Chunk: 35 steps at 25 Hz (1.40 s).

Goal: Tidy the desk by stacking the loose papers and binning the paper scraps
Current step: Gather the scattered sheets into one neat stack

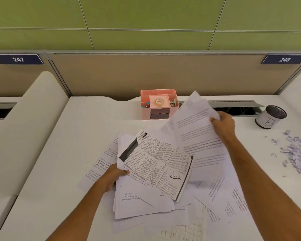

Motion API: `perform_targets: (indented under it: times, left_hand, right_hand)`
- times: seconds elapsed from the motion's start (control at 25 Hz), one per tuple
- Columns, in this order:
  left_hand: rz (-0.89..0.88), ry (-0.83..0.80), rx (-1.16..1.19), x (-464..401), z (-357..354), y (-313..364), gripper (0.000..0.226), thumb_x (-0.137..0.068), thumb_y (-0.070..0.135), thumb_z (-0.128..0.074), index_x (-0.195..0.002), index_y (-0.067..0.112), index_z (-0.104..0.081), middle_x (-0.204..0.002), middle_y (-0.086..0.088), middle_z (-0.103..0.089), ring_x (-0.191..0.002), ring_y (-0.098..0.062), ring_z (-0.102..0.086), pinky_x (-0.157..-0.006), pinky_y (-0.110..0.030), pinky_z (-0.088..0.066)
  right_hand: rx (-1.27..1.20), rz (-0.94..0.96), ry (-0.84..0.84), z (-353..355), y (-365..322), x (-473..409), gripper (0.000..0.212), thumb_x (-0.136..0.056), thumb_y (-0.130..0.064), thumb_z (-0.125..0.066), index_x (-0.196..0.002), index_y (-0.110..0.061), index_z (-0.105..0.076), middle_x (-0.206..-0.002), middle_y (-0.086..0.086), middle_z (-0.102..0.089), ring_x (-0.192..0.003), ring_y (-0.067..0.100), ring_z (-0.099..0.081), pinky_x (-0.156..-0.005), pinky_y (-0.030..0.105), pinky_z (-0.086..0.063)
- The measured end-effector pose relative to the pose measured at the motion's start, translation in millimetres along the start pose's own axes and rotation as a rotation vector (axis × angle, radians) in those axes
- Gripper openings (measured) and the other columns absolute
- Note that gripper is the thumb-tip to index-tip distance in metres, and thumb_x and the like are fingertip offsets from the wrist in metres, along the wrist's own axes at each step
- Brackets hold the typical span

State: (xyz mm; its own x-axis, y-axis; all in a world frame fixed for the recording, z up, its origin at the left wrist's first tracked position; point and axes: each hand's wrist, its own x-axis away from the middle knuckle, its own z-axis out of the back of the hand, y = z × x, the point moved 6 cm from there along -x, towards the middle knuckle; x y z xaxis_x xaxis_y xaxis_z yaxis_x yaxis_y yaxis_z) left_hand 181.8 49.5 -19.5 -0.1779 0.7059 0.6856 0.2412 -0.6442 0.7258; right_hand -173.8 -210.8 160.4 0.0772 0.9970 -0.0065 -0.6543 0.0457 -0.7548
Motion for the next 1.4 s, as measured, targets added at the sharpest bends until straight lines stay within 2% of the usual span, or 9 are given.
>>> perform_targets:
  times: [0.16,0.32,0.48,0.56,0.68,0.88,1.0,1.2,1.4]
  left_hand:
    - [0.019,-0.019,0.008,2.1,-1.8,2.8,0.041,-0.072,0.004,-0.079,-0.111,0.008,-0.068,-0.106,-0.013,-0.074,-0.100,-0.033,-0.069,-0.085,-0.047,-0.055]
    - [0.088,-0.031,0.053,1.8,1.8,7.1,0.056,-0.058,0.021,-0.078,-0.110,0.004,-0.070,-0.106,-0.019,-0.072,-0.101,-0.037,-0.067,-0.083,-0.044,-0.055]
    - [0.121,-0.066,0.063,4.7,-1.3,15.5,0.041,-0.077,0.019,-0.074,-0.111,-0.001,-0.067,-0.100,-0.020,-0.073,-0.080,-0.030,-0.072,-0.064,-0.034,-0.058]
    - [0.124,-0.062,0.082,3.8,-3.3,16.4,0.040,-0.086,0.022,-0.068,-0.118,-0.002,-0.064,-0.104,-0.020,-0.072,-0.086,-0.032,-0.071,-0.067,-0.035,-0.058]
    - [0.119,-0.057,0.127,2.2,-7.3,14.6,0.044,-0.089,0.036,-0.065,-0.118,0.003,-0.065,-0.108,-0.020,-0.072,-0.092,-0.032,-0.070,-0.069,-0.036,-0.059]
    - [0.072,0.002,0.213,3.4,-5.6,12.9,0.063,-0.079,0.063,-0.063,-0.125,0.019,-0.063,-0.117,-0.016,-0.069,-0.110,-0.033,-0.064,-0.095,-0.047,-0.052]
    - [0.044,0.059,0.222,-0.6,-0.4,9.7,0.077,-0.070,0.074,-0.064,-0.131,0.026,-0.057,-0.122,-0.013,-0.067,-0.114,-0.033,-0.062,-0.100,-0.052,-0.047]
    - [0.048,0.187,0.113,-3.1,2.4,7.0,0.048,-0.087,0.043,-0.068,-0.123,0.012,-0.061,-0.110,-0.016,-0.069,-0.104,-0.035,-0.065,-0.093,-0.050,-0.052]
    - [0.032,0.240,0.068,-2.3,0.7,8.2,0.032,-0.090,0.022,-0.068,-0.115,0.003,-0.063,-0.099,-0.013,-0.070,-0.093,-0.031,-0.066,-0.077,-0.039,-0.056]
  right_hand:
    - [-0.195,-0.022,0.140,55.6,-6.9,-13.3,0.019,-0.081,-0.026,-0.057,-0.095,-0.018,-0.066,-0.092,0.007,-0.070,-0.085,0.030,-0.067,-0.079,0.044,-0.057]
    - [-0.530,-0.080,0.130,72.1,-13.0,-5.9,0.011,-0.089,-0.005,-0.057,-0.082,-0.012,-0.062,-0.083,0.004,-0.064,-0.071,0.017,-0.062,-0.061,0.024,-0.053]
    - [-0.818,-0.279,0.069,50.1,5.4,6.5,0.018,-0.088,0.002,-0.057,-0.082,-0.013,-0.064,-0.093,0.007,-0.068,-0.081,0.022,-0.067,-0.073,0.034,-0.055]
    - [-0.839,-0.399,0.074,24.1,21.6,18.4,0.018,-0.086,0.007,-0.056,-0.081,-0.008,-0.062,-0.094,0.012,-0.066,-0.068,0.018,-0.067,-0.063,0.029,-0.057]
    - [-0.844,-0.582,-0.013,-43.6,51.3,59.3,0.025,-0.087,0.009,-0.057,-0.111,0.006,-0.059,-0.110,0.017,-0.063,-0.077,0.021,-0.068,-0.066,0.024,-0.057]
    - [-0.683,-0.752,-0.083,-105.8,77.1,117.0,0.038,-0.093,-0.003,-0.057,-0.130,0.004,-0.051,-0.112,0.016,-0.061,-0.102,0.030,-0.061,-0.092,0.039,-0.051]
    - [-0.648,-0.700,-0.112,-115.4,76.6,131.8,0.028,-0.093,-0.005,-0.057,-0.121,-0.009,-0.057,-0.108,0.011,-0.065,-0.090,0.030,-0.065,-0.063,0.037,-0.058]
    - [-0.413,-0.541,-0.313,-130.0,77.1,142.8,0.035,-0.081,-0.003,-0.070,-0.113,-0.010,-0.058,-0.112,0.010,-0.068,-0.093,0.031,-0.068,-0.071,0.049,-0.060]
    - [0.270,-0.136,-0.333,-104.7,45.2,124.2,0.019,-0.093,-0.015,-0.047,-0.109,-0.015,-0.056,-0.100,0.003,-0.066,-0.082,0.023,-0.063,-0.073,0.033,-0.053]
